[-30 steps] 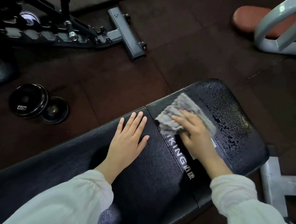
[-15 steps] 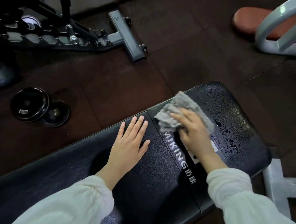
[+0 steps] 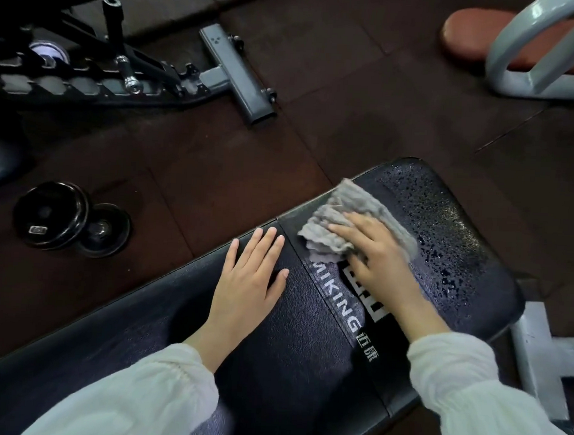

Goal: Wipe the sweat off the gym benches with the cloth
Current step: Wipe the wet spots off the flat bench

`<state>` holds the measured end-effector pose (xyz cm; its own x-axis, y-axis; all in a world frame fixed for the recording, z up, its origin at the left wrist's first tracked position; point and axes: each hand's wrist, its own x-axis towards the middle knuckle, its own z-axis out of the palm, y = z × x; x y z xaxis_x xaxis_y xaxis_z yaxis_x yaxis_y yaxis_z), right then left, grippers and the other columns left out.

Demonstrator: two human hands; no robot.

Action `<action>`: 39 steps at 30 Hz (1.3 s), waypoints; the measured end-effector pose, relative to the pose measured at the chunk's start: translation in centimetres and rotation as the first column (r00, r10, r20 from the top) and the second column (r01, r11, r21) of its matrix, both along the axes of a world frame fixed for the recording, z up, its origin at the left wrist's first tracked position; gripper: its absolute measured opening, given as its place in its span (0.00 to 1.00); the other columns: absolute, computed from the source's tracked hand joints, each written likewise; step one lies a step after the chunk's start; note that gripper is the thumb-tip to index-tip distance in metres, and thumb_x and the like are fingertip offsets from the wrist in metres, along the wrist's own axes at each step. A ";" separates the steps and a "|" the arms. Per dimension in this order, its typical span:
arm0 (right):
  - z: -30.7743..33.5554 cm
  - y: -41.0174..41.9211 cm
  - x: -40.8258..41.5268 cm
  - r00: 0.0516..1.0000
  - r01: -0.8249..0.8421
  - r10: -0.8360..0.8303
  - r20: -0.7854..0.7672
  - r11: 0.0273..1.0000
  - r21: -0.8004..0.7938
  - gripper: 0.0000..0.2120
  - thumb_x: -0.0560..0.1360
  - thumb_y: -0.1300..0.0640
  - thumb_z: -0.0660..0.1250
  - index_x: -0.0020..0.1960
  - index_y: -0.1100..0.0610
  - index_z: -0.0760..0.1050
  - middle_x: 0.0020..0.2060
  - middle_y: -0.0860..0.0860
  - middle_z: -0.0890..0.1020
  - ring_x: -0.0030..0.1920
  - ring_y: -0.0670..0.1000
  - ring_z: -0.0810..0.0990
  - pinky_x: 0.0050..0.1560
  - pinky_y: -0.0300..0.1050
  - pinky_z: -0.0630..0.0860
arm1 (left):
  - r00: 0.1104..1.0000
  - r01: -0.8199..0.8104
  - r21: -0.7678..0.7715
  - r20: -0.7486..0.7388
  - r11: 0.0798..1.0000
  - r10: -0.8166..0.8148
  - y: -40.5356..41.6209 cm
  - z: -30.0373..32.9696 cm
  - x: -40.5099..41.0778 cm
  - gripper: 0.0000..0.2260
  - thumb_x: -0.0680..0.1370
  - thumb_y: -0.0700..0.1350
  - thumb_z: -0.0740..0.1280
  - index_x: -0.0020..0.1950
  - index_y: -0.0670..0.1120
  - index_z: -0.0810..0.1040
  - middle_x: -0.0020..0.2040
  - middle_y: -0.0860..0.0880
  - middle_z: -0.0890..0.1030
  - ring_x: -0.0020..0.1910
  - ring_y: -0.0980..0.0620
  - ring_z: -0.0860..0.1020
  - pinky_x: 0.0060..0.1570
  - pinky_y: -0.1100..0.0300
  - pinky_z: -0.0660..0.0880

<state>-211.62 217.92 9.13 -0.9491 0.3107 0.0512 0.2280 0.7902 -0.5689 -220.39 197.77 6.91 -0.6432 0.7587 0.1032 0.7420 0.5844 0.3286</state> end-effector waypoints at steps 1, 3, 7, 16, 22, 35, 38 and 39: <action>-0.2 0.9 1.0 0.998 0.068 -0.068 0.012 0.998 -0.002 0.26 0.66 0.73 0.68 0.61 0.57 0.76 0.61 0.56 0.76 0.63 0.47 0.66 0.66 0.53 0.60 | 1.000 0.029 0.017 -0.006 0.999 -0.029 0.7 0.3 -0.3 0.21 0.78 0.50 0.54 0.67 0.41 0.72 0.67 0.44 0.73 0.68 0.48 0.66 0.67 0.46 0.62; -0.3 2.9 1.6 0.976 0.214 -0.214 0.041 0.977 -0.004 0.26 0.68 0.72 0.67 0.63 0.55 0.74 0.64 0.55 0.74 0.66 0.52 0.67 0.68 0.53 0.60 | 0.995 0.092 0.016 -0.039 0.996 -0.092 2.4 0.6 -1.1 0.21 0.78 0.49 0.55 0.65 0.41 0.73 0.66 0.44 0.74 0.67 0.46 0.70 0.64 0.44 0.66; -0.7 5.6 -1.9 0.921 0.389 -0.388 0.026 0.921 -0.022 0.23 0.70 0.70 0.62 0.63 0.56 0.75 0.63 0.56 0.74 0.64 0.57 0.69 0.64 0.43 0.60 | 0.994 0.110 -0.051 -0.011 0.993 -0.111 5.8 0.4 -2.1 0.23 0.78 0.51 0.54 0.66 0.40 0.72 0.66 0.44 0.73 0.66 0.43 0.71 0.63 0.41 0.64; 0.3 6.0 -0.7 0.991 0.115 -0.113 0.064 0.993 -0.028 0.23 0.68 0.73 0.63 0.60 0.56 0.77 0.63 0.54 0.75 0.65 0.55 0.69 0.68 0.48 0.59 | 0.992 0.117 -0.094 -0.024 0.989 -0.120 6.9 -0.3 -1.7 0.23 0.78 0.51 0.53 0.67 0.40 0.71 0.67 0.44 0.72 0.67 0.43 0.70 0.62 0.41 0.66; -0.4 8.6 -2.3 0.917 0.396 -0.396 0.055 0.918 0.012 0.21 0.69 0.65 0.58 0.60 0.57 0.76 0.62 0.55 0.75 0.63 0.56 0.70 0.67 0.51 0.64 | 0.994 0.109 -0.075 -0.025 0.991 -0.111 6.9 -0.3 -1.7 0.23 0.78 0.51 0.54 0.67 0.41 0.71 0.68 0.44 0.72 0.67 0.44 0.70 0.63 0.42 0.66; -0.6 7.4 1.4 0.886 0.464 -0.464 0.007 0.886 0.001 0.19 0.68 0.64 0.59 0.57 0.58 0.78 0.58 0.55 0.78 0.60 0.56 0.73 0.63 0.47 0.65 | 0.994 0.102 -0.062 -0.034 0.993 -0.104 6.9 -0.3 -1.6 0.22 0.78 0.50 0.54 0.67 0.41 0.72 0.68 0.44 0.72 0.67 0.44 0.70 0.63 0.42 0.66; -0.5 8.3 -2.4 0.844 0.535 -0.536 -0.006 0.844 -0.036 0.17 0.69 0.66 0.60 0.57 0.60 0.78 0.58 0.57 0.77 0.61 0.57 0.72 0.66 0.50 0.64 | 0.994 0.097 -0.069 -0.034 0.993 -0.099 6.9 -0.3 -1.5 0.23 0.78 0.51 0.53 0.68 0.41 0.71 0.68 0.45 0.71 0.68 0.45 0.69 0.64 0.43 0.65; -0.4 7.9 -3.5 0.858 0.512 -0.513 -0.010 0.858 -0.033 0.18 0.69 0.65 0.60 0.57 0.61 0.77 0.58 0.57 0.77 0.61 0.57 0.72 0.67 0.52 0.63 | 0.994 0.097 -0.073 -0.036 0.993 -0.100 6.9 -0.4 -1.5 0.23 0.78 0.51 0.53 0.68 0.41 0.71 0.68 0.45 0.71 0.68 0.45 0.69 0.64 0.43 0.65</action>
